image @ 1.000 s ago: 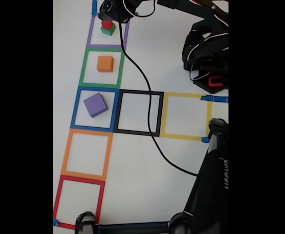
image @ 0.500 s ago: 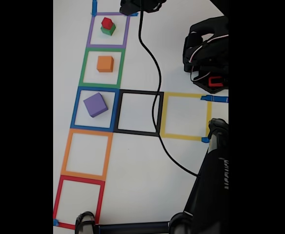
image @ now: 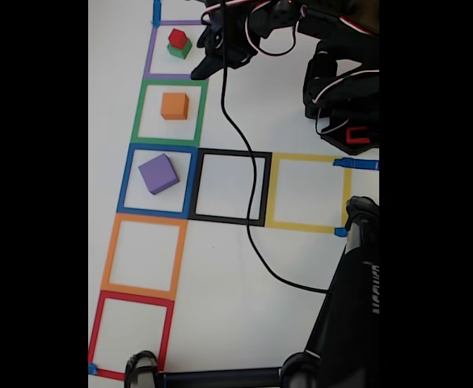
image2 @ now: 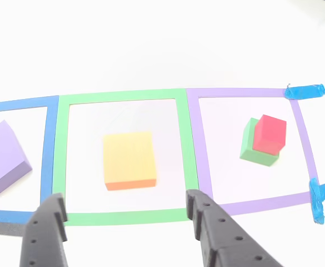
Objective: Tower of hanoi
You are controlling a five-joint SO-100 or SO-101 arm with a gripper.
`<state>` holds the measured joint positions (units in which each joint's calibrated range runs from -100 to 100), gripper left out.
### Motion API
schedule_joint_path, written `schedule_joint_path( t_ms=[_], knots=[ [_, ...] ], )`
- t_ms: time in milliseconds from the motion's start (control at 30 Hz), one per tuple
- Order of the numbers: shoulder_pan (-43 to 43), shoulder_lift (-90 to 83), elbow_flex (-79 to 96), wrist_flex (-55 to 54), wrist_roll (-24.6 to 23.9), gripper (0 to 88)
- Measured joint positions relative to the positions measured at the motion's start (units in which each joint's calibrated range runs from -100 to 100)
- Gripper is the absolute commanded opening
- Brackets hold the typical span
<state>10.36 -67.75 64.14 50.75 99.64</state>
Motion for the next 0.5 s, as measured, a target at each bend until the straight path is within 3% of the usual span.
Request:
schedule_joint_path(
  t_ms=[500],
  knots=[
    [1.05, 10.22, 30.63, -52.16, 0.00, 37.4]
  ],
)
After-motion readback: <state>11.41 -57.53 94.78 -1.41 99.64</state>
